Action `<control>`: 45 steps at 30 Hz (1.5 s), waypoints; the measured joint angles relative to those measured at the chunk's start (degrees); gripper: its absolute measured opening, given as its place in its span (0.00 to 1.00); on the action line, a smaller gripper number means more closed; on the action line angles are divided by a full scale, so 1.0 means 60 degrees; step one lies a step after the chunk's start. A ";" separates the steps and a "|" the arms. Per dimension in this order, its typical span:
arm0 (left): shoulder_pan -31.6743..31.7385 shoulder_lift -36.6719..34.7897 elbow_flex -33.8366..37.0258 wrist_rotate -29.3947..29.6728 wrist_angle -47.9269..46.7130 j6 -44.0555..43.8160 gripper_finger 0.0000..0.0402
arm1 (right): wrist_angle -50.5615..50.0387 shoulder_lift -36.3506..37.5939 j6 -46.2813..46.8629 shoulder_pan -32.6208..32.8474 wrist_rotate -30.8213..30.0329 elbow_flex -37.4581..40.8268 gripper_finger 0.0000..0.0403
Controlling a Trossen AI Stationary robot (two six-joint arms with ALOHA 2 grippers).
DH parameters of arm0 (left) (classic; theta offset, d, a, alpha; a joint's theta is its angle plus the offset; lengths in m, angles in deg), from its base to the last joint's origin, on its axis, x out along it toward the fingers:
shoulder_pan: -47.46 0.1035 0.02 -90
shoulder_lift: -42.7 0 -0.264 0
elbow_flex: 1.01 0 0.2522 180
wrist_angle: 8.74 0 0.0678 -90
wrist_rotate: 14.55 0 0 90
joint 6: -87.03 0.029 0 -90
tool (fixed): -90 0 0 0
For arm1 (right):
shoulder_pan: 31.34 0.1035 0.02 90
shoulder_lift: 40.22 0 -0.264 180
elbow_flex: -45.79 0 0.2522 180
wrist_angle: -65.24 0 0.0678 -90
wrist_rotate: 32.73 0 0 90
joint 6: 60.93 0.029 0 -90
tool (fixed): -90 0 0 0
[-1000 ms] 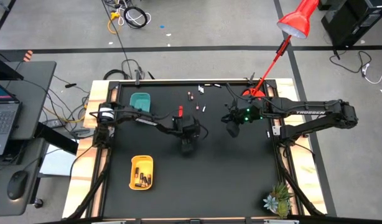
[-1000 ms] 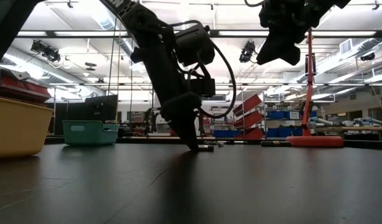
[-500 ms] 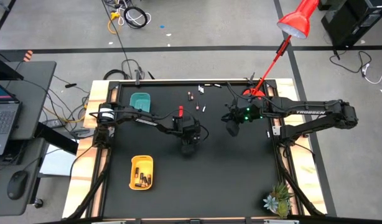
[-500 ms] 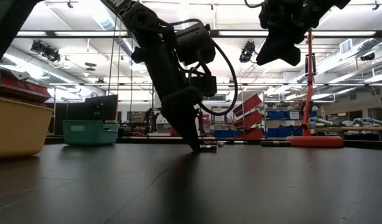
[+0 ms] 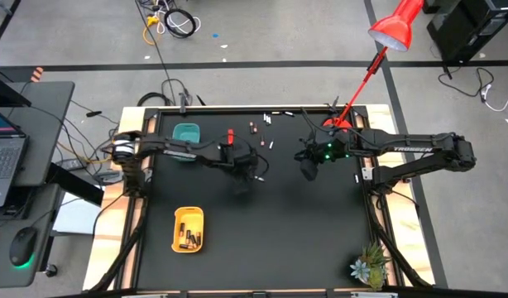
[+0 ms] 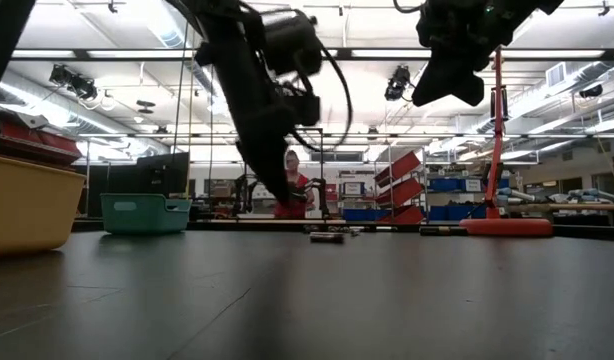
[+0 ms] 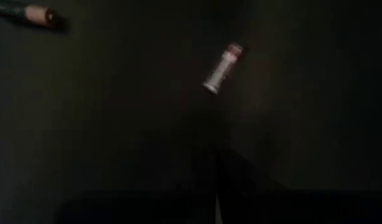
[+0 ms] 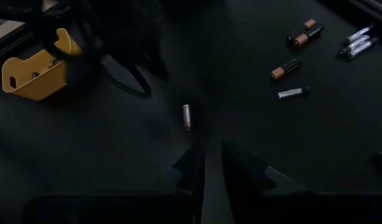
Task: Sort batteries
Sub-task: Put the white battery into the blue bin
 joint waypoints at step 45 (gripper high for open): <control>0.1153 0.2490 -0.0064 -0.1506 0.4637 0.1433 0.05 | 0.0077 0.0044 0.0790 -0.0204 0.0499 0.0000 0.16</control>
